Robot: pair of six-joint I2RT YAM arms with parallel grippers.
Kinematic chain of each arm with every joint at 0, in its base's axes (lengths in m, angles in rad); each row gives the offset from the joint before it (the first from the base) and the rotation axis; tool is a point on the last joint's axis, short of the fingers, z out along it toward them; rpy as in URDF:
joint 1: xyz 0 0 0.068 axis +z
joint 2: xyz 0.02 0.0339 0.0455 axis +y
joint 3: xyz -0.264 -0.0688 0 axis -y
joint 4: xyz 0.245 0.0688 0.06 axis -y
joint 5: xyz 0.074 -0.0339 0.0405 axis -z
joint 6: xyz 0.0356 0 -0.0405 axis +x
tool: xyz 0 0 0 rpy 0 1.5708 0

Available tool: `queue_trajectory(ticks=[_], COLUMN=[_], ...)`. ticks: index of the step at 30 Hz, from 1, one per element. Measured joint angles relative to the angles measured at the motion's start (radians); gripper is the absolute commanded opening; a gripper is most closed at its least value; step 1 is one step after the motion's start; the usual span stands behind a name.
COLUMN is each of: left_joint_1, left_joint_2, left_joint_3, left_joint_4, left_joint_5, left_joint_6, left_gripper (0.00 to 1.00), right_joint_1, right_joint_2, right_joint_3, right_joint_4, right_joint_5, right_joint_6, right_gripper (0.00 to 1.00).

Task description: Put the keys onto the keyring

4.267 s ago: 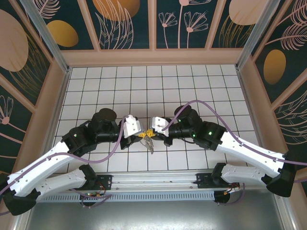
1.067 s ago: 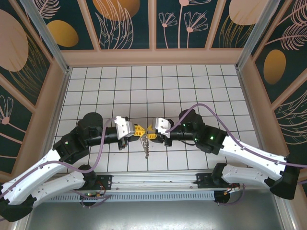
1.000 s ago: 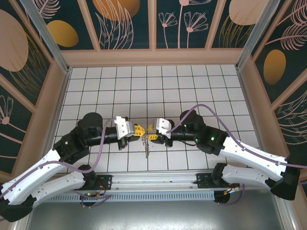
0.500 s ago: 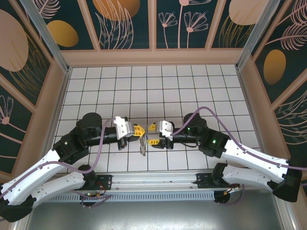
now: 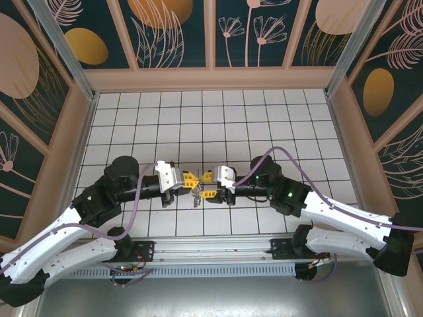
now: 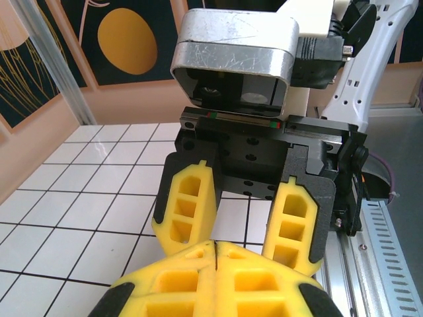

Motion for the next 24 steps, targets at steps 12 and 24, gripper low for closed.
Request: queue_trajectory(ticks=[12,24], left_joint_1=[0.000,0.000], left_joint_2=[-0.012,-0.014], left_joint_3=[-0.002,-0.003], left_joint_4=[0.000,0.000], left_joint_5=[0.000,0.000], left_joint_6=[-0.004,-0.004], left_gripper=[0.00,0.00], right_joint_1=[0.001,0.001], right_joint_2=[0.027,-0.026], right_joint_3=[0.000,-0.032], right_joint_4=[0.013,0.061], right_joint_5=[0.003,0.050], right_joint_6=[-0.004,-0.013], right_gripper=[0.25,0.01])
